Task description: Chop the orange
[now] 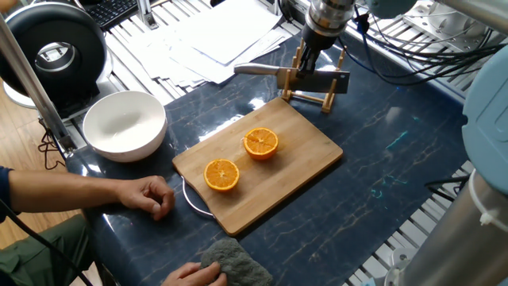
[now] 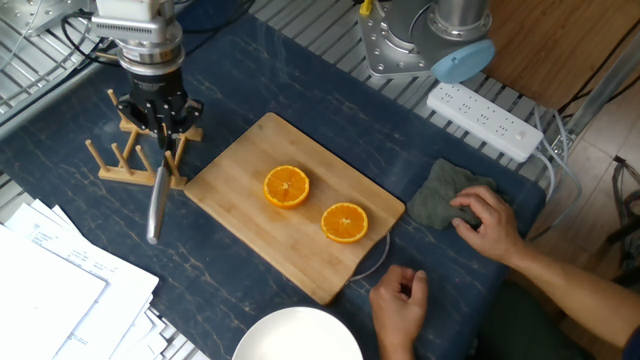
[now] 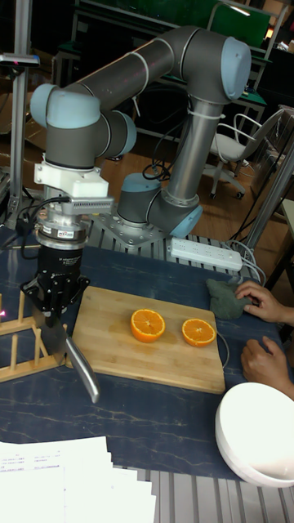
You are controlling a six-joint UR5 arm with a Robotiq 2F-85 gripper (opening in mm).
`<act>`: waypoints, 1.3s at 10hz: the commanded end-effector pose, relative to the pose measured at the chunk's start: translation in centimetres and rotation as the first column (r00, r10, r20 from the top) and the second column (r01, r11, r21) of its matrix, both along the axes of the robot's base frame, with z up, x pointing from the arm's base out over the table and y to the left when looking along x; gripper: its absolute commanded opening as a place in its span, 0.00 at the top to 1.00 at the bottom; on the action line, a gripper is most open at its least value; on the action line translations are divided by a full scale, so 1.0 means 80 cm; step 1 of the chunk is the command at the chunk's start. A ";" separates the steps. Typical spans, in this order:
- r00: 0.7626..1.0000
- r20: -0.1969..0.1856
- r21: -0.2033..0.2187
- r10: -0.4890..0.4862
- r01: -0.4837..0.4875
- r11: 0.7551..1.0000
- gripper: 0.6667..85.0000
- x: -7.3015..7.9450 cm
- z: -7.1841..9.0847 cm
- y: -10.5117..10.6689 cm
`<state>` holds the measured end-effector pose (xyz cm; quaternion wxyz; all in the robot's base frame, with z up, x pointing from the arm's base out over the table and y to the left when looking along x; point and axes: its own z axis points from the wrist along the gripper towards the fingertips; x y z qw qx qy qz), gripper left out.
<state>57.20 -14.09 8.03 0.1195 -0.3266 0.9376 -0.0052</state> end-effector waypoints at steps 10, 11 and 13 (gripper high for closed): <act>0.994 -0.040 0.025 0.100 -0.100 0.995 0.75 -0.024 -0.007 0.005; 0.993 -0.054 0.029 0.105 -0.104 0.994 0.73 -0.029 -0.008 0.006; 0.987 -0.102 0.027 0.123 -0.121 0.992 0.70 -0.050 -0.010 0.001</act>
